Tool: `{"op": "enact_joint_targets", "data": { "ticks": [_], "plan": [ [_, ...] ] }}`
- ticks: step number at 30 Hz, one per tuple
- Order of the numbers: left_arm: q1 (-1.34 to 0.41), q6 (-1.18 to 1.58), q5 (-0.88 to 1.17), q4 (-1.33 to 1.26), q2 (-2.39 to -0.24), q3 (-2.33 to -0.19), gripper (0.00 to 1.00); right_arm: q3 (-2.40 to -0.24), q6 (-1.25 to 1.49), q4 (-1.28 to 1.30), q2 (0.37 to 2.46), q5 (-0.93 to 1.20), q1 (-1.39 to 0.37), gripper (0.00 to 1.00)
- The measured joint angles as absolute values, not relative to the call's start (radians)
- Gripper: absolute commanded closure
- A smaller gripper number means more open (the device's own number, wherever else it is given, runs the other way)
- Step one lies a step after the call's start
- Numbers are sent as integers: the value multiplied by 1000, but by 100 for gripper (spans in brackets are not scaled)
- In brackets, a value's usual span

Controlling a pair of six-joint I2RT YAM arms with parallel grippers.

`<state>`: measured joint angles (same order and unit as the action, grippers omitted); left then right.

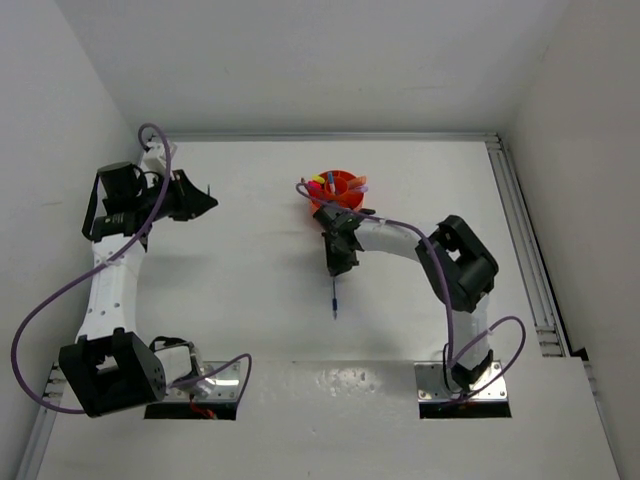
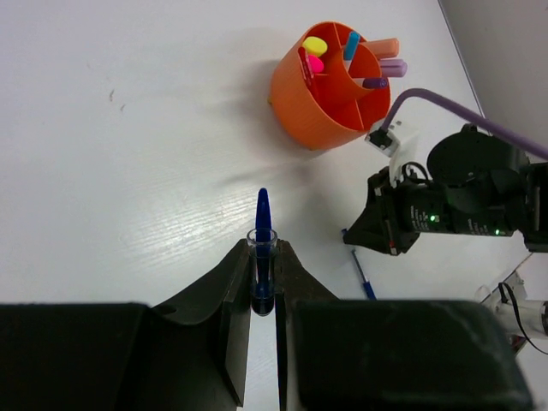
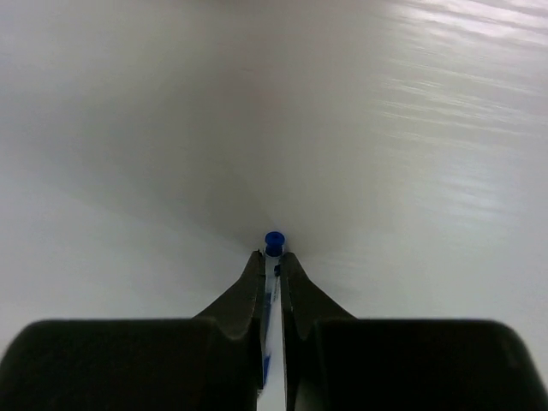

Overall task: Sort the stationery into containers
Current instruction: Move the pen to the center of the board.

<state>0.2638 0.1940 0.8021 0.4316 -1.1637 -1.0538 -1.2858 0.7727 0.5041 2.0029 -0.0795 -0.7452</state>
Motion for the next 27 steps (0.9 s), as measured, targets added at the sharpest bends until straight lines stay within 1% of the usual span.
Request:
{"op": "enact_joint_targets", "data": {
  "ticks": [8, 12, 15, 18, 21, 23, 24, 25, 27],
  "plan": [
    [264, 195, 819, 428, -1164, -1042, 100, -1109, 754, 516, 1871, -85, -559, 100],
    [264, 195, 820, 419, -1164, -1041, 100, -1097, 716, 506, 1860, -94, -437, 100],
    [263, 196, 819, 406, -1168, -1035, 100, -1172, 668, 506, 1894, -106, -332, 100],
    [263, 196, 817, 397, -1187, -1027, 100, -1331, 614, 494, 1978, -125, -252, 100],
    [257, 196, 811, 395, -1219, -1021, 100, -1451, 566, 475, 2043, -130, -213, 100],
    [255, 196, 807, 395, -1238, -1017, 100, -1470, 546, 471, 2057, -128, -208, 100],
    [255, 196, 806, 395, -1245, -1017, 100, -1470, 540, 477, 2061, -124, -208, 99],
    [254, 196, 804, 395, -1250, -1017, 100, -1467, 535, 481, 2063, -120, -207, 97],
    [254, 196, 804, 395, -1253, -1017, 100, -1454, 529, 483, 2068, -105, -205, 84]
  ]
}}
